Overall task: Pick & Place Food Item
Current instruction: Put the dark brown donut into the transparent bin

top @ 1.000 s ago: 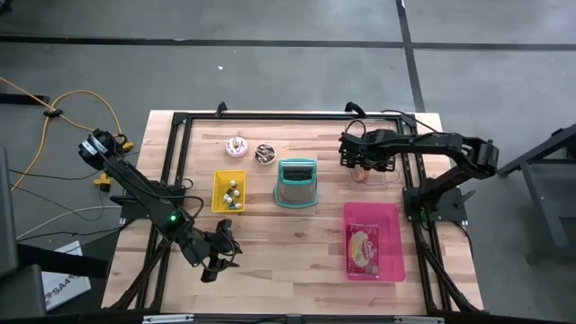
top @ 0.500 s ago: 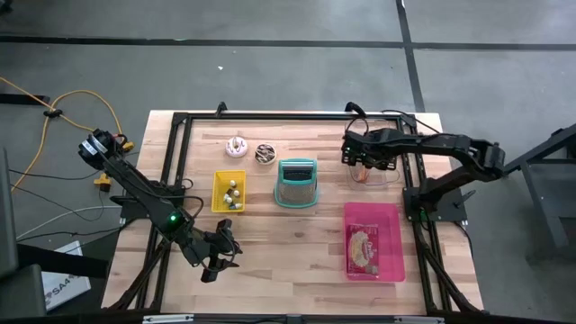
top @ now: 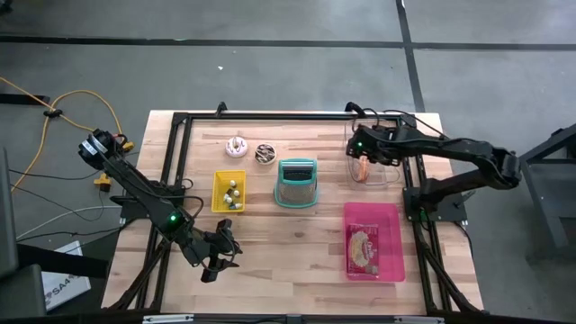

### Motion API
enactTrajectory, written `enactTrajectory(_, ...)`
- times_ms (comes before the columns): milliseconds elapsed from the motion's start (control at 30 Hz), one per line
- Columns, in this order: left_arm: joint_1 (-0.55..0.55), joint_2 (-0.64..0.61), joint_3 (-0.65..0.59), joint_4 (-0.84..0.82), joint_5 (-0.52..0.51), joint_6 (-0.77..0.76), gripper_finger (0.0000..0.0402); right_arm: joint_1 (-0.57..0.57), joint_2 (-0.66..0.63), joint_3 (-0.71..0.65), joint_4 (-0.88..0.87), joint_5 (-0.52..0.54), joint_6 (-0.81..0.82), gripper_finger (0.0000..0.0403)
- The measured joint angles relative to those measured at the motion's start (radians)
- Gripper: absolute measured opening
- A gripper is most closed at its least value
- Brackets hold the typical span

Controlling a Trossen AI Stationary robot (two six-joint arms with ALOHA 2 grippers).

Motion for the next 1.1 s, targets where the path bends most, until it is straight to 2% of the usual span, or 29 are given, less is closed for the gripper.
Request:
enactTrajectory(533, 0.0, 0.0, 0.0, 0.0, 0.0, 0.0, 0.0189, 0.0, 0.0, 0.0, 0.06, -0.004, 0.024, 0.0311)
enactTrajectory(733, 0.0, 0.0, 0.0, 0.0, 0.0, 0.0, 0.0189, 0.0, -0.004, 0.0, 0.072, 0.024, -0.018, 0.0311)
enactTrajectory(867, 0.0, 0.0, 0.0, 0.0, 0.0, 0.0, 0.0189, -0.003, -0.025, 0.0, 0.114, 0.048, -0.099, 0.0311)
enactTrajectory(1100, 0.0, 0.0, 0.0, 0.0, 0.0, 0.0, 0.0189, -0.002, -0.086, -0.001, 0.223, 0.049, -0.364, 0.0311)
